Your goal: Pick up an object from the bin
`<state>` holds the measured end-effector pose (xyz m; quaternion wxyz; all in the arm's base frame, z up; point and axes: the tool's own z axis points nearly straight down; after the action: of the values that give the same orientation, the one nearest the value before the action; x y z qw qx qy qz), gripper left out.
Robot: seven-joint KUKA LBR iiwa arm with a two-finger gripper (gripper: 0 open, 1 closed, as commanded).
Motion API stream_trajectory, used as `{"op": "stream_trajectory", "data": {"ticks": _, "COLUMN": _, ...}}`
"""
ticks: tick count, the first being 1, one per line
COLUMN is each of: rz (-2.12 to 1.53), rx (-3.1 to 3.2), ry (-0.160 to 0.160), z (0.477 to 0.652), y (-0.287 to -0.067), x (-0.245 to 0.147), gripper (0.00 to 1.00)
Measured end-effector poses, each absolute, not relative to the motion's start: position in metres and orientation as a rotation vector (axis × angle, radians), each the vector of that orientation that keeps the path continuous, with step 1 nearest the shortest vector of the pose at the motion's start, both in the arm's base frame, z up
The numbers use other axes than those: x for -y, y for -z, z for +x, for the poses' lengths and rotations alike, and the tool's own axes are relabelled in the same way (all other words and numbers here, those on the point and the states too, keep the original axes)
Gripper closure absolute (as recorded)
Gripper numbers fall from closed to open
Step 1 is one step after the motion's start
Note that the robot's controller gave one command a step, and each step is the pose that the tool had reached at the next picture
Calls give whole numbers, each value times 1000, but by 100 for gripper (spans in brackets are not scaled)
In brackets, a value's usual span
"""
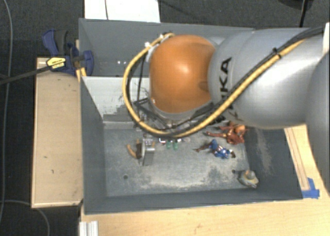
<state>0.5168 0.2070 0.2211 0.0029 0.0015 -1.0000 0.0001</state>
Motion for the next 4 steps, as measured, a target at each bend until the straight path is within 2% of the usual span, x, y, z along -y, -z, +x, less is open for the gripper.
{"op": "stream_trajectory", "data": {"ticks": 1, "rz": -3, "rx": 3144, "ry": 2, "z": 519, "y": -226, "x": -206, "gripper": 0}}
{"op": "stream_trajectory", "data": {"ticks": 2, "rz": -30, "rx": 3150, "ry": 8, "z": 528, "y": -186, "x": -189, "gripper": 0}}
{"op": "stream_trajectory", "data": {"ticks": 3, "rz": -253, "rx": 3137, "ry": 5, "z": 539, "y": -128, "x": -165, "gripper": 0}}
{"op": "stream_trajectory", "data": {"ticks": 4, "rz": -483, "rx": 3110, "ry": 9, "z": 551, "y": -96, "x": -159, "gripper": 0}}
